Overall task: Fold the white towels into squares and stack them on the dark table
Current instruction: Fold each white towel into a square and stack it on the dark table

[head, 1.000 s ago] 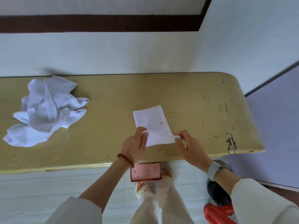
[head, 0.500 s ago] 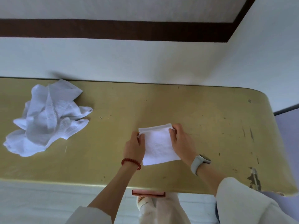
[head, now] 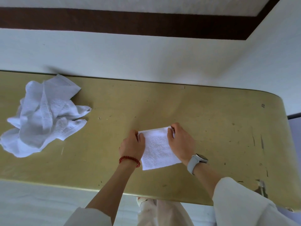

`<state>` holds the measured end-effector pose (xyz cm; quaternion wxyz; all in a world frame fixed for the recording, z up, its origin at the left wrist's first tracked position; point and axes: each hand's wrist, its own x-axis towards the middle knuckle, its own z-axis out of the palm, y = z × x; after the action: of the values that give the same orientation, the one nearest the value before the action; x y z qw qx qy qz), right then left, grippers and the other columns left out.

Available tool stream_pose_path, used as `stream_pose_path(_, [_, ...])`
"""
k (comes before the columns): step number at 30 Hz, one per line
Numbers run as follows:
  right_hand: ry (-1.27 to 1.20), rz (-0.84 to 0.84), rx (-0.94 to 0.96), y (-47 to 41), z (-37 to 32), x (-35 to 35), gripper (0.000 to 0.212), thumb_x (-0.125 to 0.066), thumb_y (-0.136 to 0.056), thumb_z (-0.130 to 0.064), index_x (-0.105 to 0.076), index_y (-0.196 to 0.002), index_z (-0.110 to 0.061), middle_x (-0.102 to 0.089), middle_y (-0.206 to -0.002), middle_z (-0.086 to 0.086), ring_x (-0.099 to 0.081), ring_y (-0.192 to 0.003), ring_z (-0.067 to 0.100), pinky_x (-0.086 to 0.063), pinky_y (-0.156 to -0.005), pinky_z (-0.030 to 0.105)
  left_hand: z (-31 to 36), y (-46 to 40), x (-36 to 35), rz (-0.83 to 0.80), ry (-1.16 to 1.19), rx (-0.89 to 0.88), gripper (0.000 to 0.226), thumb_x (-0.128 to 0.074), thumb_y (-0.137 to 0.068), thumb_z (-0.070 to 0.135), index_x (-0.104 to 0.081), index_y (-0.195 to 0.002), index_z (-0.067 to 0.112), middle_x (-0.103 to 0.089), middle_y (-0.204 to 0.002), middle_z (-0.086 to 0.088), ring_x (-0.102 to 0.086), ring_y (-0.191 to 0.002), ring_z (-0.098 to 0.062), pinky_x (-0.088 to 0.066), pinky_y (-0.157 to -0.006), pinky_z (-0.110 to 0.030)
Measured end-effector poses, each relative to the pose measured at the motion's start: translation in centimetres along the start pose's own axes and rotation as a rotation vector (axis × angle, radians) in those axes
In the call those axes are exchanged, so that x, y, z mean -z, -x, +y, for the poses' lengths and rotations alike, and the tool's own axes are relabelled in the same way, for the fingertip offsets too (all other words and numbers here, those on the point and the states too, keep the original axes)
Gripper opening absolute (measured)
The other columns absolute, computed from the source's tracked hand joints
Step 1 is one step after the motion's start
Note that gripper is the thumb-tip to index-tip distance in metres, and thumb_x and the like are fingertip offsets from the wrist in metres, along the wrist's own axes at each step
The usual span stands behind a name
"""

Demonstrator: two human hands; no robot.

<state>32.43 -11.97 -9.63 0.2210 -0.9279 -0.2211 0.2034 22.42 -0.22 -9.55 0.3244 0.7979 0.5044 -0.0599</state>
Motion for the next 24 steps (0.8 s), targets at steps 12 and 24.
stream_pose_path(12, [-0.012,0.072,-0.122,-0.3,-0.4,-0.6,0.022,-0.036,-0.097,-0.029,-0.044,-0.093,-0.009,-0.047,-0.06,-0.004,-0.05,-0.052,0.02,-0.035,-0.045,0.028,0.3,-0.7,0.4,-0.054,-0.185,0.061,0.024,-0.034,-0.094,0.039,-0.047,-0.087,0.02,-0.06,-0.081,-0.003,-0.053,-0.076,-0.025,-0.038,-0.07,-0.028])
stream_pose_path(24, [0.355,0.321,0.637,3.6,0.9,-1.6,0.039,-0.045,-0.079,-0.008,-0.054,-0.116,-0.008,-0.054,-0.125,0.009,-0.05,-0.116,0.024,-0.034,-0.101,0.048,-3.8,2.8,-1.5,0.343,-0.163,-0.755,0.035,-0.04,-0.083,0.013,-0.06,-0.111,0.006,-0.062,-0.117,-0.01,-0.052,-0.111,-0.022,-0.037,-0.084,-0.033])
